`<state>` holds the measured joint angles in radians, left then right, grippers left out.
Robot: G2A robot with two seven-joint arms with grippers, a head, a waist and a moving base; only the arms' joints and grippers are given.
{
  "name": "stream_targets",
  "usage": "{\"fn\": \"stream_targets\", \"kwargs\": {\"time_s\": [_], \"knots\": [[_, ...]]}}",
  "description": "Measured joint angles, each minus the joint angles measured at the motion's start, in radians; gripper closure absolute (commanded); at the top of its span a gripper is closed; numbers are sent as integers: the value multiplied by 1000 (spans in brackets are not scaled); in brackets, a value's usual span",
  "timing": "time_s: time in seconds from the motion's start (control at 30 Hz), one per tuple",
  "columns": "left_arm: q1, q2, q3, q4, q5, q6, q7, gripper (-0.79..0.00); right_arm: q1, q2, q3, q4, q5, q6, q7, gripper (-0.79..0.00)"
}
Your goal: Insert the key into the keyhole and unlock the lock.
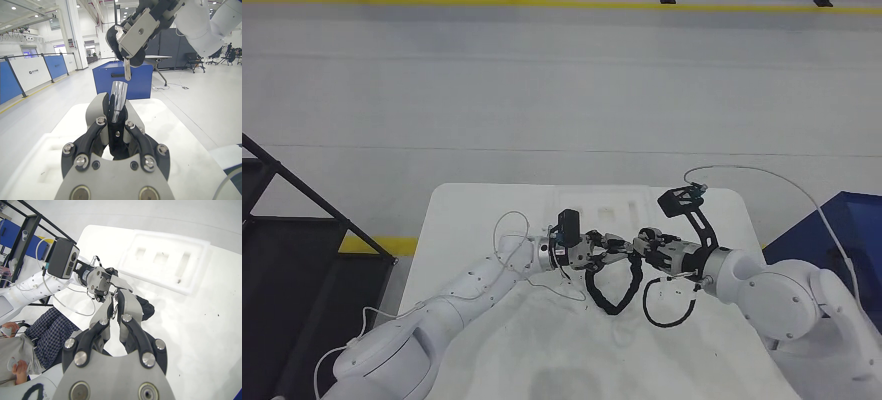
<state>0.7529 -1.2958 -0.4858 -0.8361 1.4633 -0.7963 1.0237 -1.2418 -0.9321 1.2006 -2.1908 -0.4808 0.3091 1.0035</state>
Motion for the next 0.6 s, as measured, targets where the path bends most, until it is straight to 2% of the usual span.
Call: {"fn": "stream_targets", "kwargs": {"time_s": [0.6], "knots": [[5, -1, -5, 4, -3, 7, 7, 0, -6, -8, -8, -4, -28, 36, -21, 0]]}}
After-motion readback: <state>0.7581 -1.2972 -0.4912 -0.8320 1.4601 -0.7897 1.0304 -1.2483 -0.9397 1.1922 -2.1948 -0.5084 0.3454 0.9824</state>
